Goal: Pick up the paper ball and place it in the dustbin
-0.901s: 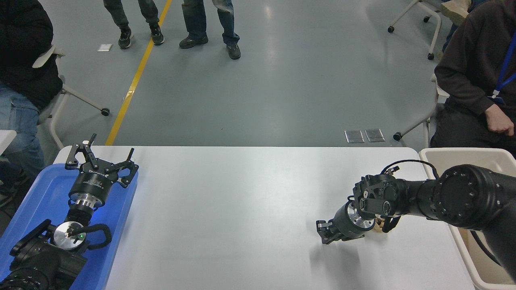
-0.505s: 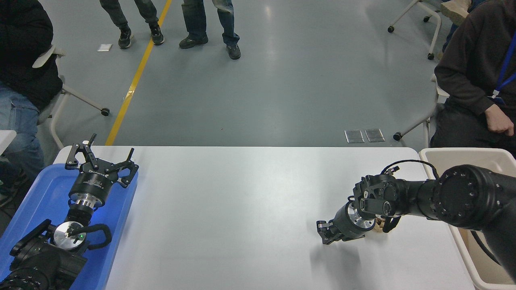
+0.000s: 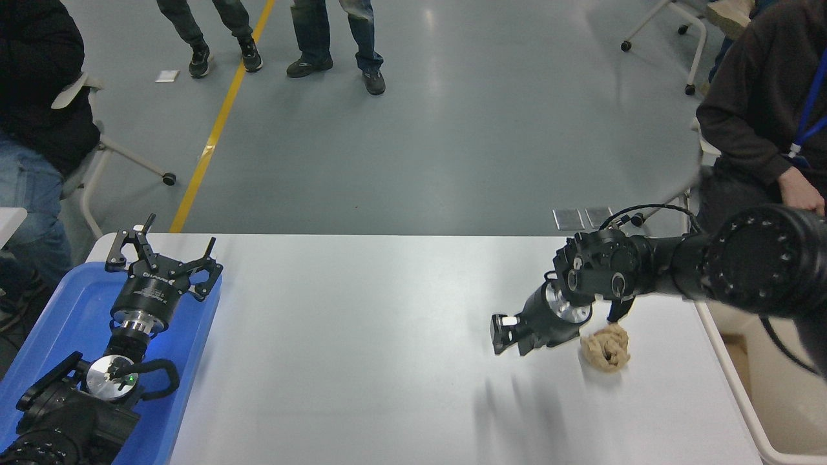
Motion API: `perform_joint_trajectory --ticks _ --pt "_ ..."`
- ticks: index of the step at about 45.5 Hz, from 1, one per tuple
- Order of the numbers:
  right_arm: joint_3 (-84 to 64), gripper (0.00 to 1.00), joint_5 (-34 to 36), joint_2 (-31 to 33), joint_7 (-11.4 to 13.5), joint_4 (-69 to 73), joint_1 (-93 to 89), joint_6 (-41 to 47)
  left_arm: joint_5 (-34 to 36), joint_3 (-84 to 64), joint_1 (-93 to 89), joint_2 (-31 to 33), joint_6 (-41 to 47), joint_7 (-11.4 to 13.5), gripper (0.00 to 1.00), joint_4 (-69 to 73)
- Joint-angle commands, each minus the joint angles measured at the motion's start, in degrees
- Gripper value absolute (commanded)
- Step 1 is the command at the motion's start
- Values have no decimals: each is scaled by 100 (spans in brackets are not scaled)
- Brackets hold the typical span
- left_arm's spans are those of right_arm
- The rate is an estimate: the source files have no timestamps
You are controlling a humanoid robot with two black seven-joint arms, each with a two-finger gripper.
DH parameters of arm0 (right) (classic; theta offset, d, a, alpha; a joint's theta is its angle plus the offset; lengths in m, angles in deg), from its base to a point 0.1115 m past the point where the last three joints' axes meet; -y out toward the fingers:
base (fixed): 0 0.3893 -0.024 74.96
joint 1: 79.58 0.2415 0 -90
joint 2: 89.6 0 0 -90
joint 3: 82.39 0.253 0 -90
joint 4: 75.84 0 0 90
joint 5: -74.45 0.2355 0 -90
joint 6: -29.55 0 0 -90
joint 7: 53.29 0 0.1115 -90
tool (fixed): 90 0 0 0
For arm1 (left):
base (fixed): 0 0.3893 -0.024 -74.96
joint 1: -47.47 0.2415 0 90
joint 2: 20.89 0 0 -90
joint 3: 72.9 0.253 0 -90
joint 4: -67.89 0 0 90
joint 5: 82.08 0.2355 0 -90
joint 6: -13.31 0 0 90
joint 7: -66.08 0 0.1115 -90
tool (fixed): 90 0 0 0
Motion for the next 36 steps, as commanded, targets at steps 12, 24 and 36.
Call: perform_joint_trajectory --ticks 12,24,36 --pt "-627 100 -893 1868 22 1424 4012 852 9 9 -1 -2 0 0 99 0" --pt "-1286 100 -1562 1912 -13 2057 4997 852 0 9 -1 -2 0 0 99 0" --pt "-1444 100 -1772 2053 -4 2436 5085 852 9 9 -1 -2 0 0 99 0"
